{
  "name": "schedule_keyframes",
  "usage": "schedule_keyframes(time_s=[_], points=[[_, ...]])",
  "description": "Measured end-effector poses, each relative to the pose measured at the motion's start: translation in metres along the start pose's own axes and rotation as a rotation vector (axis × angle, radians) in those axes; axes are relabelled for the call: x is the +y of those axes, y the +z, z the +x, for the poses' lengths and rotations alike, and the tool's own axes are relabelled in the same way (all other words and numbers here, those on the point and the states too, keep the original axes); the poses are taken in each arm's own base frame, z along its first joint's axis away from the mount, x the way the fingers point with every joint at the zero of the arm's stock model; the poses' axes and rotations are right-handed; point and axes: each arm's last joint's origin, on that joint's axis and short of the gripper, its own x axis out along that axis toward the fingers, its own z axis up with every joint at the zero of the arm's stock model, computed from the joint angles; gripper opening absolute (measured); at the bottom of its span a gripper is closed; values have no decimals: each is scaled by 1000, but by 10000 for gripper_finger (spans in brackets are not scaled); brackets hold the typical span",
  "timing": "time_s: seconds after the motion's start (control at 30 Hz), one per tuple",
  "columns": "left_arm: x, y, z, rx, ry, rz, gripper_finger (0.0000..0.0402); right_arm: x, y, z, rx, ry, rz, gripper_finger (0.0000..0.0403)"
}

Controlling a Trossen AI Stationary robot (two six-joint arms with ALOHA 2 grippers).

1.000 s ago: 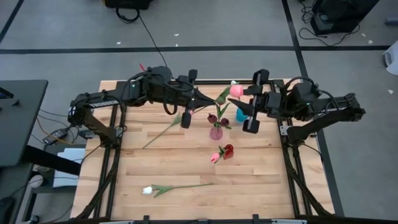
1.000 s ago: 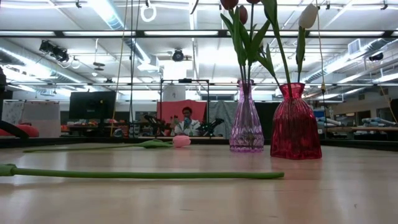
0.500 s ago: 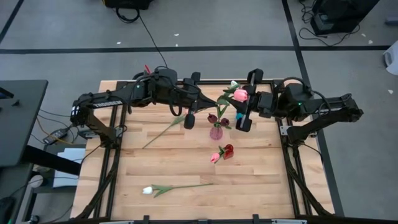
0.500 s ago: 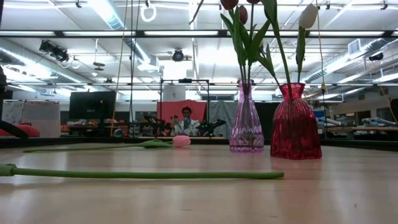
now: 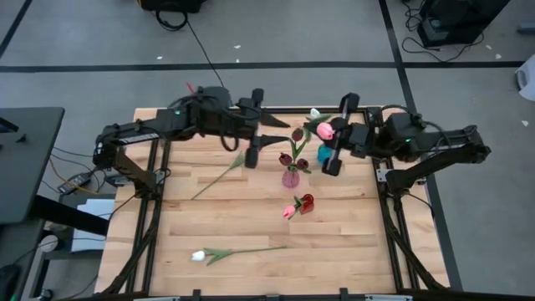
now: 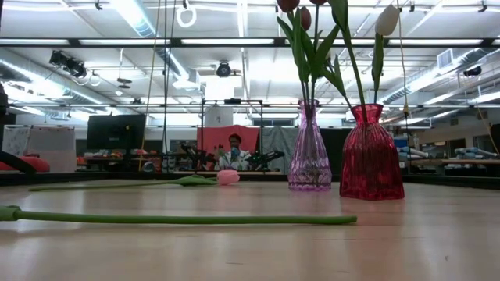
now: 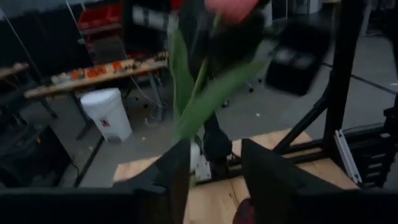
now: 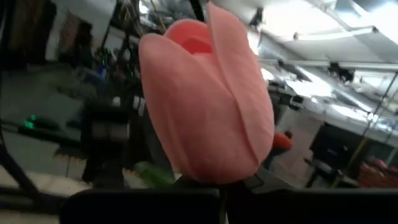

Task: Sort flowers into vase by color
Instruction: Put the pink flower into the red vase

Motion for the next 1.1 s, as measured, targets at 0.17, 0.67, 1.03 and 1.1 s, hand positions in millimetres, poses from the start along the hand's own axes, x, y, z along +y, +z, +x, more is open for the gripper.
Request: schedule_keyframes(time_s=[0.17, 0.67, 1.03, 1.1], points=[[1, 21, -27, -61, 23, 52, 178, -13, 24, -23, 25, 54, 80, 8], [0, 27, -66, 34, 129, 19, 182, -63, 77, -75, 66, -72, 114, 8], [-10, 7, -55, 128, 87, 18, 182, -57, 67, -80, 148, 88, 268, 9], [-16, -1, -50, 161, 81, 32, 182, -52, 69, -81, 107, 251, 339, 9]])
